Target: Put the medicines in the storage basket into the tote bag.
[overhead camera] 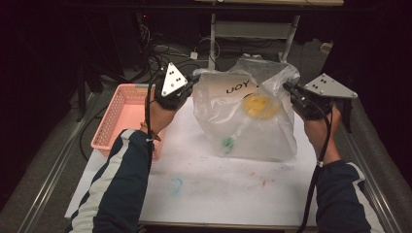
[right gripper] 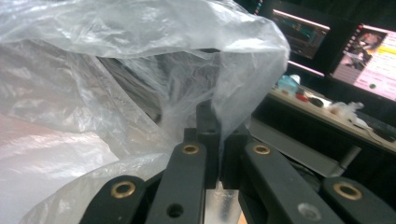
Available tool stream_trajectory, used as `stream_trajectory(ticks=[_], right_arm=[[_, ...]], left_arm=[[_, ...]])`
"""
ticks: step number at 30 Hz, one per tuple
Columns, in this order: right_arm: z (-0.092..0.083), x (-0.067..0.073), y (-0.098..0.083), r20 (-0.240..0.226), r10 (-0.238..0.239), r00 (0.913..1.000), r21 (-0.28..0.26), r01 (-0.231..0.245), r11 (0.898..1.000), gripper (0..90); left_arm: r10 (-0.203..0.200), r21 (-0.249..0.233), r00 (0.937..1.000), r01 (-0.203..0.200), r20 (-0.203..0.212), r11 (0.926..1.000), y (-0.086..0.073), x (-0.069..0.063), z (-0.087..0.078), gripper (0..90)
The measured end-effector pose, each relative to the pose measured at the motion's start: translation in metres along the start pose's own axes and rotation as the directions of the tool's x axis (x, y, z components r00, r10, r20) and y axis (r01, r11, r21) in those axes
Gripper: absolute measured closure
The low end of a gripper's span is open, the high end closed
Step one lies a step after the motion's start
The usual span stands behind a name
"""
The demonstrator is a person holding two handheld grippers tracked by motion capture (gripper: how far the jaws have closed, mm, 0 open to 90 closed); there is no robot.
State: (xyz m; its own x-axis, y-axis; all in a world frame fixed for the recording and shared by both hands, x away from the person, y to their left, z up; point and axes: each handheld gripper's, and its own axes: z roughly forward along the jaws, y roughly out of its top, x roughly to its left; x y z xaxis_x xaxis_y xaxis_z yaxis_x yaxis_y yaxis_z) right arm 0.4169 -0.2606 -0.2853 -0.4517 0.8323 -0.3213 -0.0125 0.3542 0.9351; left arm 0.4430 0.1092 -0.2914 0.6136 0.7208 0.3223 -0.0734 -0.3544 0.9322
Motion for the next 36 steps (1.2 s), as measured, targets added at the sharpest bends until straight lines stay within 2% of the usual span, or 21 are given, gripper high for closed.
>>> stream_trajectory(ticks=[7,11,13,15,17,18,19,21,24,26,29,31,33,34,36], right_arm=[[0.017,-0.017,0.009,0.050,-0.002,0.9988,0.046,-0.001,0.999,90.0],[0.019,-0.023,0.017,0.059,0.010,0.9982,0.043,-0.013,0.999,90.0],[0.018,-0.027,0.022,0.048,0.018,0.9987,0.030,-0.020,0.999,90.0],[0.018,-0.031,0.027,0.038,0.053,0.9979,0.017,-0.054,0.998,90.0],[0.019,-0.033,0.031,0.050,0.056,0.9971,0.019,-0.057,0.998,90.0],[0.022,-0.033,0.031,0.071,0.044,0.9965,0.038,-0.047,0.998,90.0],[0.022,-0.033,0.031,0.071,0.044,0.9965,0.038,-0.047,0.998,90.0],[0.027,-0.034,0.027,0.061,0.069,0.9957,0.049,-0.072,0.996,90.0],[0.036,-0.033,0.018,0.074,0.074,0.9945,0.085,-0.080,0.993,90.0],[0.043,-0.032,0.012,0.086,0.068,0.9940,0.111,-0.077,0.991,90.0],[0.054,-0.032,0.002,0.107,0.026,0.9939,0.145,-0.041,0.989,90.0],[0.062,-0.033,-0.005,0.128,-0.007,0.9917,0.185,-0.017,0.983,90.0],[0.066,-0.037,-0.012,0.152,0.002,0.9884,0.208,-0.034,0.977,90.0],[0.068,-0.040,-0.015,0.161,0.007,0.9869,0.215,-0.042,0.976,90.0],[0.071,-0.044,-0.020,0.182,0.006,0.9833,0.239,-0.050,0.970,90.0]], left_arm=[[0.006,-0.004,0.9995,-0.006,-0.030,1.0000,0.018,0.008,0.014,84.8],[0.020,-0.020,0.9991,-0.021,-0.037,0.9996,0.033,0.010,0.014,84.9],[0.022,-0.026,0.9989,-0.024,-0.042,0.9994,0.040,0.013,0.014,84.9],[0.010,-0.036,0.9989,-0.012,-0.045,0.9993,0.047,0.017,0.013,84.8],[0.008,-0.033,0.9987,-0.010,-0.050,0.9994,0.051,0.018,0.014,84.8],[0.003,-0.030,0.9986,-0.005,-0.052,0.9995,0.051,0.019,0.016,84.6],[0.002,-0.025,0.9986,-0.004,-0.053,0.9997,0.050,0.019,0.017,84.6],[-0.011,-0.005,0.9982,0.011,-0.059,0.9999,0.046,0.020,0.022,82.7],[-0.037,0.024,0.9973,0.039,-0.064,0.9990,0.035,0.022,0.031,77.5],[-0.045,0.039,0.9967,0.047,-0.068,0.9981,0.027,0.024,0.035,77.3],[-0.058,0.042,0.9967,0.060,-0.057,0.9973,0.019,0.027,0.039,67.3],[-0.073,0.053,0.9947,0.077,-0.072,0.9956,0.014,0.030,0.040,60.7],[-0.103,0.051,0.9915,0.108,-0.080,0.9929,0.012,0.033,0.040,56.0],[-0.109,0.052,0.9889,0.115,-0.101,0.9920,0.011,0.034,0.039,50.7],[-0.123,0.048,0.9849,0.129,-0.122,0.9904,0.011,0.036,0.037,46.6]])
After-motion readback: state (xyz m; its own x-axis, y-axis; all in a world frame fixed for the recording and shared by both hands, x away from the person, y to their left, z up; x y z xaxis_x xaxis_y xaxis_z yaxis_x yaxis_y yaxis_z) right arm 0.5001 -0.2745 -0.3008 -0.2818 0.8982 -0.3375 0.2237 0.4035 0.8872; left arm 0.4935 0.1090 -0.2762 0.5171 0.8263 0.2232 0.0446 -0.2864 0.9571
